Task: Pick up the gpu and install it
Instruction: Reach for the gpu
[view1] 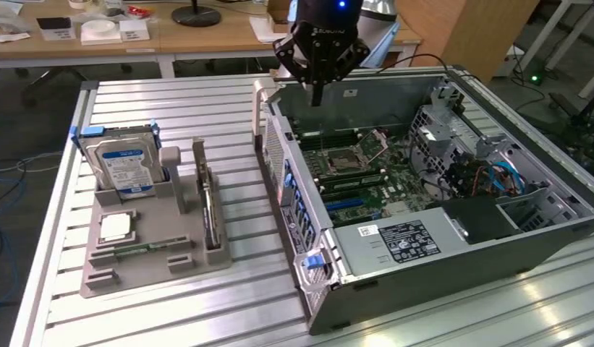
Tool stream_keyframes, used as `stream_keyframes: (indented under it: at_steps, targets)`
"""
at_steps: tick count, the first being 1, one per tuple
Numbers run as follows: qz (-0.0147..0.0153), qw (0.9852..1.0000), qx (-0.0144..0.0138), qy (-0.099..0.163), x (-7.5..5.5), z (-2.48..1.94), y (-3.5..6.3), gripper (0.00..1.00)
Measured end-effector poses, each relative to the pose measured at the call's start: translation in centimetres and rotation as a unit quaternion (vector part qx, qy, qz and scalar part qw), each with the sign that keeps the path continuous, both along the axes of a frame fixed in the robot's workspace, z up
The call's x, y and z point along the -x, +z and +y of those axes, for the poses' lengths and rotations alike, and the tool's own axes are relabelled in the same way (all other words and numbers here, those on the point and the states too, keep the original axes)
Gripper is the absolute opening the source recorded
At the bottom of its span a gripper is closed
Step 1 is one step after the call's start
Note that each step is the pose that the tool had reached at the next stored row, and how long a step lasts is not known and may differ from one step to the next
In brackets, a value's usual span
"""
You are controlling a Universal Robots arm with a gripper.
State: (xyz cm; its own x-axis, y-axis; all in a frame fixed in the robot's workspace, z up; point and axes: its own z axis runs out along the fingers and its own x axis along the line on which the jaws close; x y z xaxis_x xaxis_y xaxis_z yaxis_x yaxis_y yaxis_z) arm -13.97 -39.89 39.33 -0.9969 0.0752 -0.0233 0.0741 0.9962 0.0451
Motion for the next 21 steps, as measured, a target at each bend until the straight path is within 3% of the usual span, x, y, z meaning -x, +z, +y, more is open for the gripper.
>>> stream_keyframes:
  at_steps: [21]
  targets:
    - [0.0,1.0,0.0,0.0,2.9,0.0,0.0,0.11]
